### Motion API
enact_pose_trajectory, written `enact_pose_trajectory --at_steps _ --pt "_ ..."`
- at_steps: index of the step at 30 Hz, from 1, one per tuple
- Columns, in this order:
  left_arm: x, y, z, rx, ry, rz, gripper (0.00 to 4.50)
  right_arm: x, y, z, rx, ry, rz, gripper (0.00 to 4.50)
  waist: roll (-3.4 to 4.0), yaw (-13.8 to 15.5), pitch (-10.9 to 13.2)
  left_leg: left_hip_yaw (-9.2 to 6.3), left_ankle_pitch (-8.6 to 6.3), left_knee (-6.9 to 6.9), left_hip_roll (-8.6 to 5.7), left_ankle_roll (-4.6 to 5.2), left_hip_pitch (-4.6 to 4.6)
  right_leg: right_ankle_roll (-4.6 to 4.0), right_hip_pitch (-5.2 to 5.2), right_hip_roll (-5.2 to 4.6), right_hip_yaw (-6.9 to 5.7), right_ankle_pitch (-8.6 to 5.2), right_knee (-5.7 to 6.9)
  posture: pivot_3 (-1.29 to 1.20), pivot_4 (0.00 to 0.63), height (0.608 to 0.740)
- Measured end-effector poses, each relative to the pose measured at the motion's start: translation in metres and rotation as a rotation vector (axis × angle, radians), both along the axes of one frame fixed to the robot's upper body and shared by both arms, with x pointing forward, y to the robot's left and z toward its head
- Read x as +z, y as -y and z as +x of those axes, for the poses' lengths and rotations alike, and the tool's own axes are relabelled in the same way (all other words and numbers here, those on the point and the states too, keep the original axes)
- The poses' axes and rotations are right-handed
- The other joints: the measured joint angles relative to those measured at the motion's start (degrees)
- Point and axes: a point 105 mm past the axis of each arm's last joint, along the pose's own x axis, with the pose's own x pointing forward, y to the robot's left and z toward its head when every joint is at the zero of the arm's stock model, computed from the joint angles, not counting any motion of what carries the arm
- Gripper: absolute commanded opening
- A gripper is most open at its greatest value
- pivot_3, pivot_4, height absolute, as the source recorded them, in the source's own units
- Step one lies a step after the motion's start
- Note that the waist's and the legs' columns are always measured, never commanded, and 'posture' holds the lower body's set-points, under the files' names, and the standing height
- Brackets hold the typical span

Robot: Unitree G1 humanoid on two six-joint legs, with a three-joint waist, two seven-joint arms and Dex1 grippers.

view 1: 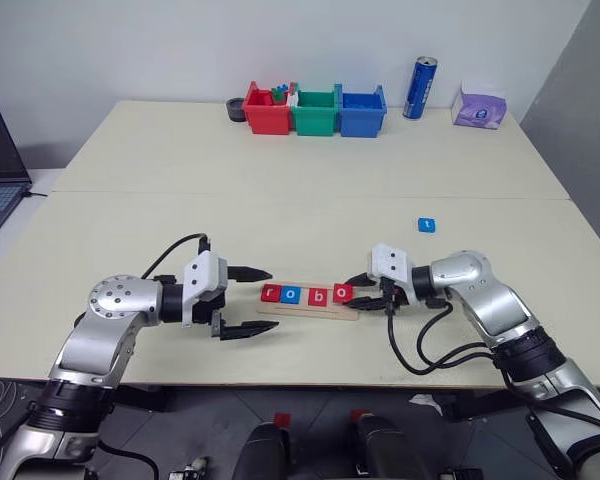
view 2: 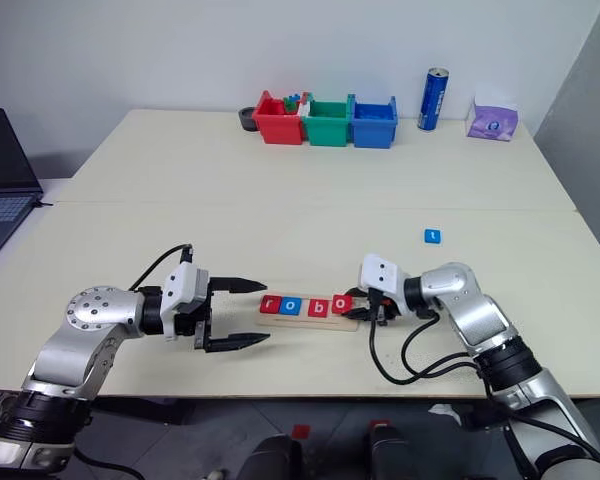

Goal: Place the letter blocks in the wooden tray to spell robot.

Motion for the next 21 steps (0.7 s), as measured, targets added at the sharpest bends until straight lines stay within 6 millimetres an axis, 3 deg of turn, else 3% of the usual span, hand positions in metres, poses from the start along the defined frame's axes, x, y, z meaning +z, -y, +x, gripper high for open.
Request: enact_pose_trajectory --at_steps 21 --pt "0.0009 0.0005 0.0006 0.008 0.005 -0.001 4.5 -0.002 -0.0071 0.0045 0.017 0.005 -0.011 1.44 0.01 0.0 0.0 0.0 0.0 -0.01 0.0 0.0 0.0 0.01 -0.01 0.0 -0.01 0.0 0.0 0.0 0.15 0.74"
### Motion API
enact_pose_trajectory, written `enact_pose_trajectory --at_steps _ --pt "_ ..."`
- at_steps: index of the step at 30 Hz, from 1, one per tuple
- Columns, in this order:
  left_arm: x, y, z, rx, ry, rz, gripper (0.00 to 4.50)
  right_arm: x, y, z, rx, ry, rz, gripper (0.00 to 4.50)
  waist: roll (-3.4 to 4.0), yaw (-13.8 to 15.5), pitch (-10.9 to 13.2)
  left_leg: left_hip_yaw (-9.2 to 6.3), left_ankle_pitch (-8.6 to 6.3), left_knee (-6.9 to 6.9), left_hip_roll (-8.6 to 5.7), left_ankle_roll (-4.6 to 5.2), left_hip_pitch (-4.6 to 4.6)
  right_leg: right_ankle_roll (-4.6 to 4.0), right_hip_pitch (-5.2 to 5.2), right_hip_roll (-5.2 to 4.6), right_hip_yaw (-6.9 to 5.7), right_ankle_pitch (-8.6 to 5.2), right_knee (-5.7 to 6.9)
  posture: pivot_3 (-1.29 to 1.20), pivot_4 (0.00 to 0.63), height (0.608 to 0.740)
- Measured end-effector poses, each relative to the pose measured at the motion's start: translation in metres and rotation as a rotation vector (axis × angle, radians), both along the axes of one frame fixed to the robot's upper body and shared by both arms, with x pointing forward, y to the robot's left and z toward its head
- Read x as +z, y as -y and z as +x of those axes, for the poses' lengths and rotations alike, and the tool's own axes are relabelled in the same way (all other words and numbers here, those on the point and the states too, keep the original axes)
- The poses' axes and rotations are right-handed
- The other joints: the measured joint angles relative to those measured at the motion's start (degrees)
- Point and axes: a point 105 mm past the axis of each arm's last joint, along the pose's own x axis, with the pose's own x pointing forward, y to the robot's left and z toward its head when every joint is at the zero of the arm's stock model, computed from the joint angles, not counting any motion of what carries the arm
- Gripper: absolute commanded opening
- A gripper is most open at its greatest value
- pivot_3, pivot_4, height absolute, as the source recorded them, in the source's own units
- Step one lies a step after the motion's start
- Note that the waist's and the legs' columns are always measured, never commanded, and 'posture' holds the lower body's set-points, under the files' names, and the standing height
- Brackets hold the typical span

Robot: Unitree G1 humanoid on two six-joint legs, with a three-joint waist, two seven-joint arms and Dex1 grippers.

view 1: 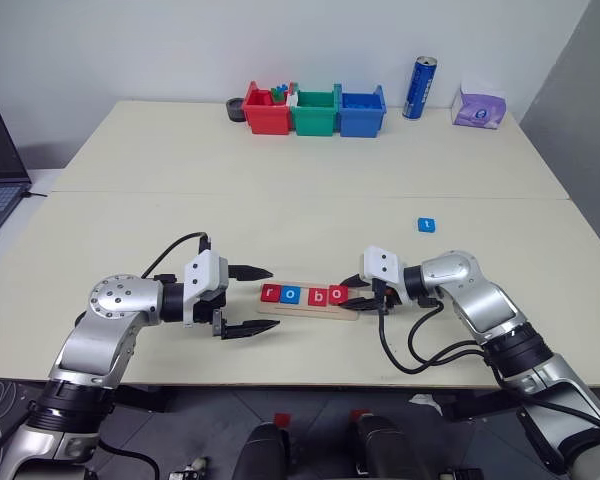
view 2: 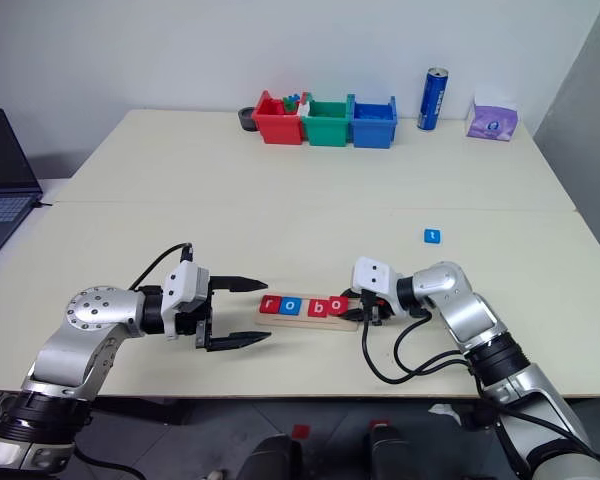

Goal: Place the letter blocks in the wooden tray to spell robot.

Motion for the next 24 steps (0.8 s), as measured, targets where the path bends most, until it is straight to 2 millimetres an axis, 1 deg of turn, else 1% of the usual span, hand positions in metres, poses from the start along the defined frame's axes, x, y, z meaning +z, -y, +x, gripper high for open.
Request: enact_pose_trajectory --at_steps 7,9,12,14,16,19,24 --pt "0.0 0.0 0.0 0.001 0.0 0.001 4.5 -0.001 0.001 0.0 0.006 -0.002 -0.012 1.44 0.0 0.0 0.0 0.0 0.0 0.0 0.0 0.0 0.0 0.0 0.0 0.0 0.0 0.0 0.0 0.0 0.15 0.74" --pt "0.0 0.0 0.0 0.002 0.0 0.002 4.5 0.0 0.0 0.002 0.004 0.006 -0.018 2.16 0.0 0.0 0.0 0.0 0.0 0.0 0.0 0.0 0.0 0.01 0.0 0.0 0.0 -0.01 0.0 0.0 0.15 0.74" --pt "0.0 0.0 0.0 0.002 0.0 0.002 4.5 0.0 0.0 0.002 0.001 0.005 -0.02 3.11 0.0 0.0 0.0 0.0 0.0 0.0 0.0 0.0 0.0 0.01 0.0 0.0 0.0 0.0 0.0 0.0 0.15 0.74" --pt "0.0 0.0 0.0 0.003 0.001 0.002 4.5 -0.001 0.0 0.002 0.003 0.001 -0.02 3.88 0.0 0.0 0.0 0.0 0.0 0.0 0.0 0.0 0.0 0.01 0.0 0.0 0.01 -0.01 0.0 0.0 0.15 0.74" --pt "0.0 0.0 0.0 0.003 0.002 0.003 4.5 0.0 0.0 0.002 0.005 -0.001 -0.019 4.48 0.0 0.0 0.0 0.0 0.0 0.0 0.0 0.0 0.0 0.01 0.0 0.0 0.0 -0.01 0.0 0.0 0.15 0.74" --pt "0.0 0.0 0.0 0.003 0.004 0.003 4.5 0.002 -0.001 0.003 0.007 0.0 -0.017 4.48 0.0 0.0 0.0 0.0 0.0 0.0 0.0 0.0 0.0 0.0 0.0 0.0 0.0 0.0 0.0 0.0 0.15 0.74" --pt "0.0 0.0 0.0 0.003 0.006 0.004 4.5 0.011 -0.005 0.008 -0.008 0.008 0.012 4.48 0.01 0.0 0.0 0.0 0.0 -0.01 0.01 0.0 0.0 -0.01 0.0 0.0 0.0 0.01 0.0 0.0 0.15 0.74"
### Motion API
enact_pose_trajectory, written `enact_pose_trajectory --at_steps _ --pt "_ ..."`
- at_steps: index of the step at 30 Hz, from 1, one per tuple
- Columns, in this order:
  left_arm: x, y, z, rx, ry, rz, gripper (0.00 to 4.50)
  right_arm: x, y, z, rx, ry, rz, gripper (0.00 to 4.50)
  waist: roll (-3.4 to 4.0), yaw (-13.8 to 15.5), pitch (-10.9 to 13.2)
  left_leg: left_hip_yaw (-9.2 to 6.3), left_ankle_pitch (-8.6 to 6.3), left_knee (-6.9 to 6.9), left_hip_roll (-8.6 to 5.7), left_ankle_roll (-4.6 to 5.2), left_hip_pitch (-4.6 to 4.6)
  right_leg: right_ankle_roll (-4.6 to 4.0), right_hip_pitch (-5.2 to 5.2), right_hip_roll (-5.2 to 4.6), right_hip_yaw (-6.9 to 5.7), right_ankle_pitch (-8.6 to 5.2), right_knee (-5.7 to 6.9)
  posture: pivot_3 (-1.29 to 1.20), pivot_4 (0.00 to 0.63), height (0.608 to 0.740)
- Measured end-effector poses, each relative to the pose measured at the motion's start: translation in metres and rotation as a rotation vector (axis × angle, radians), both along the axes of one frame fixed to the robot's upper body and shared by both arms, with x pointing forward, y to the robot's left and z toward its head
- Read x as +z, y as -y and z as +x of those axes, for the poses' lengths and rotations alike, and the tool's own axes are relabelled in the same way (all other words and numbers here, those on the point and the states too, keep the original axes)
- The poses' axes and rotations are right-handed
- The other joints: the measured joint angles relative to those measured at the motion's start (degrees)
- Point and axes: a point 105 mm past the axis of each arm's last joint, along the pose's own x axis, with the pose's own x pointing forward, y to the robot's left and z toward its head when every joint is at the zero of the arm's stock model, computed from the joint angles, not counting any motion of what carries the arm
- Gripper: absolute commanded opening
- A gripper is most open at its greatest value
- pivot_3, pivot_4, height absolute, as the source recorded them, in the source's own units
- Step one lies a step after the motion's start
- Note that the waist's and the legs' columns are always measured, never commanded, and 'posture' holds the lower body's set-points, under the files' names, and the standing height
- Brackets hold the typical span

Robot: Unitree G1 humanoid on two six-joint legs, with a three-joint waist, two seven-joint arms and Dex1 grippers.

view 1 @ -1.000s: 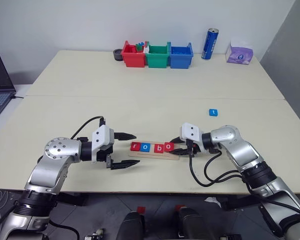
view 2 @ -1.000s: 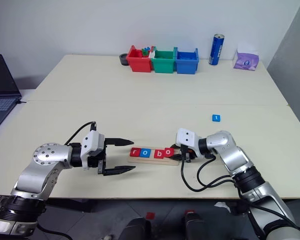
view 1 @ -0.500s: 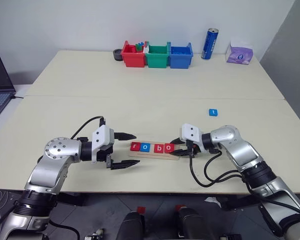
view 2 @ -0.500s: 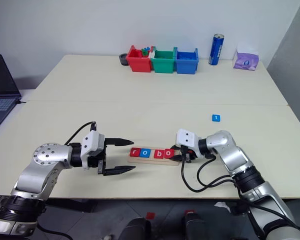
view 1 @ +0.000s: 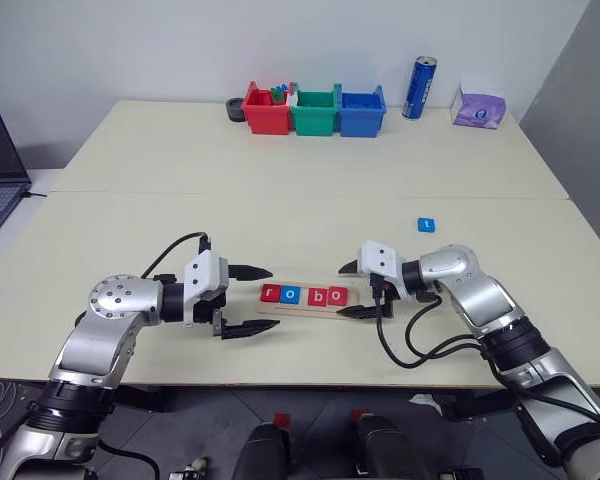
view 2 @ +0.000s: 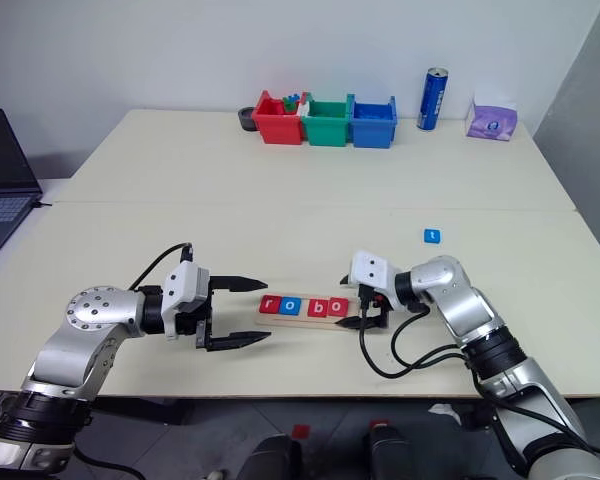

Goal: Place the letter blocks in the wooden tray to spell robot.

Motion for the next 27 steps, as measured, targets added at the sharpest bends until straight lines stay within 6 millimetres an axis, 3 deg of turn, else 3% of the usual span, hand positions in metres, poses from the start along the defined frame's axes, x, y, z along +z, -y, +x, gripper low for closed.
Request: enact_pose_trajectory --at_steps 3,6,15,27 --pt "0.0 0.0 0.0 -0.001 0.001 0.001 4.5 0.005 -0.001 0.004 -0.019 -0.003 0.028 4.48 0.0 0.0 0.0 0.0 0.0 0.0 0.0 0.0 0.0 -0.01 0.0 0.0 0.0 0.01 0.0 0.0 0.15 0.74" --pt "-0.001 -0.001 0.0 0.0 0.0 0.002 4.5 0.009 0.001 0.01 -0.04 0.011 0.047 3.92 0.0 0.0 0.0 0.01 0.0 0.0 0.0 0.0 0.0 -0.01 0.0 0.0 0.0 0.01 0.0 0.0 0.15 0.74" --pt "-0.001 -0.001 0.001 0.001 0.006 0.006 4.5 -0.001 -0.006 0.019 -0.06 0.089 0.034 0.82 0.02 -0.1 0.0 0.02 0.0 -0.02 -0.01 0.0 -0.01 -0.01 -0.01 0.0 0.01 0.01 -0.01 0.0 0.15 0.74" --pt "-0.001 -0.002 0.001 0.001 0.013 0.023 4.5 -0.008 -0.01 0.016 -0.025 0.088 0.016 0.82 0.02 -0.1 0.0 0.02 0.0 -0.02 0.01 0.0 -0.01 -0.02 -0.02 0.0 0.01 0.01 0.0 0.0 0.15 0.74"
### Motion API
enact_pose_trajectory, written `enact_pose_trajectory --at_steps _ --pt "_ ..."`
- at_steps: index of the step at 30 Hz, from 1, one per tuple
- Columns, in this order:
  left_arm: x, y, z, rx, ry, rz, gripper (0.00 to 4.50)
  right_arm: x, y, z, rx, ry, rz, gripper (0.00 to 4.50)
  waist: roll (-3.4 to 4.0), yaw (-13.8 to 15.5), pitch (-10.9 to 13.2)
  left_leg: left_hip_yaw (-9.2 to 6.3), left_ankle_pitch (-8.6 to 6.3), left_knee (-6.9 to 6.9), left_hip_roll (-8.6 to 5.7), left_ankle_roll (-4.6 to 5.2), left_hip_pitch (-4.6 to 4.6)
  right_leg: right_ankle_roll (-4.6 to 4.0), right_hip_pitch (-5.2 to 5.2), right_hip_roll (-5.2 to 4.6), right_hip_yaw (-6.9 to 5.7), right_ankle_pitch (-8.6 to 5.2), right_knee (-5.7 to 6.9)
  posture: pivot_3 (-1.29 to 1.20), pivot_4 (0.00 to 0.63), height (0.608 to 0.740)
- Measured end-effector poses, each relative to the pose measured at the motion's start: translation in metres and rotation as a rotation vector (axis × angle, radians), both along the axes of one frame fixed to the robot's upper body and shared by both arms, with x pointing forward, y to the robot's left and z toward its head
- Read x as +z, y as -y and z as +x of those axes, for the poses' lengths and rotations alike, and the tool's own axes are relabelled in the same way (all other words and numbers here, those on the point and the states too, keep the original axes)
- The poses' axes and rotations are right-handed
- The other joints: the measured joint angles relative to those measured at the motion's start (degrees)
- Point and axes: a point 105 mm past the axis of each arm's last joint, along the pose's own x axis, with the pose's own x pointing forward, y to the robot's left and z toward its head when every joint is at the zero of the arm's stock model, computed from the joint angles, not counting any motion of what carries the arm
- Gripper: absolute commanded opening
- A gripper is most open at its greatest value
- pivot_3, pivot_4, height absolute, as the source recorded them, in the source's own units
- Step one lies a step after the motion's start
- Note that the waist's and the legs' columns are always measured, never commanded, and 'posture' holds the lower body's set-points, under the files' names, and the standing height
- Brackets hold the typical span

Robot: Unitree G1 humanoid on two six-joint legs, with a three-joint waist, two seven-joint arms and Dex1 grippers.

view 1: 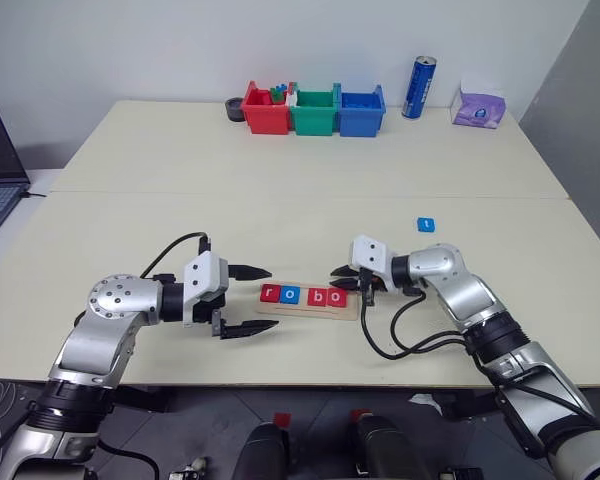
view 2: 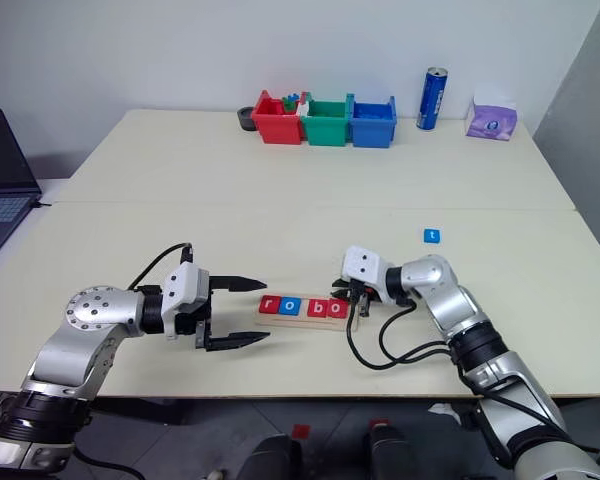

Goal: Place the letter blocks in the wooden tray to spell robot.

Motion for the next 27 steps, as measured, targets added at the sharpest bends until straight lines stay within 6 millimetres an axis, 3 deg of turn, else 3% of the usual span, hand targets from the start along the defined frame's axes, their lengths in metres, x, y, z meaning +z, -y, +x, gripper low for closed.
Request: enact_pose_trajectory --at_steps 12,16,19,22,27 --pt "0.003 -0.001 0.003 0.002 0.01 0.005 4.5 0.005 0.0 0.002 -0.011 0.022 0.011 0.82 0.0 0.0 0.0 0.0 0.0 0.0 -0.01 0.0 0.0 0.0 0.0 0.0 0.0 0.0 0.0 0.0 0.15 0.74" --pt "0.004 0.0 0.003 0.0 0.011 0.004 4.5 0.011 0.017 0.009 -0.069 0.026 0.007 0.82 0.01 0.1 0.0 0.0 0.0 0.0 -0.02 0.0 -0.01 0.0 0.0 -0.01 -0.01 0.0 -0.01 0.0 0.15 0.74" --pt "0.004 0.001 0.004 0.006 0.011 -0.003 4.5 0.026 0.04 0.017 -0.169 0.03 0.032 1.39 0.01 0.1 0.0 0.0 0.0 0.0 -0.02 0.0 -0.02 0.0 0.0 -0.02 0.0 0.0 -0.01 0.0 0.15 0.74" --pt "0.004 0.009 0.008 0.031 0.017 -0.05 4.5 0.045 0.061 0.024 -0.309 0.05 0.094 2.41 0.01 0.1 0.0 -0.02 0.0 -0.01 -0.01 0.0 -0.03 0.0 0.0 -0.01 0.0 0.0 -0.01 0.0 0.15 0.74" --pt "0.008 0.024 0.012 0.068 0.032 -0.114 4.5 0.043 0.083 0.023 -0.501 0.042 0.15 4.2 0.0 0.1 0.0 -0.04 0.0 0.0 -0.01 0.0 -0.12 0.01 -0.04 -0.01 0.03 -0.01 -0.01 0.0 0.15 0.74"
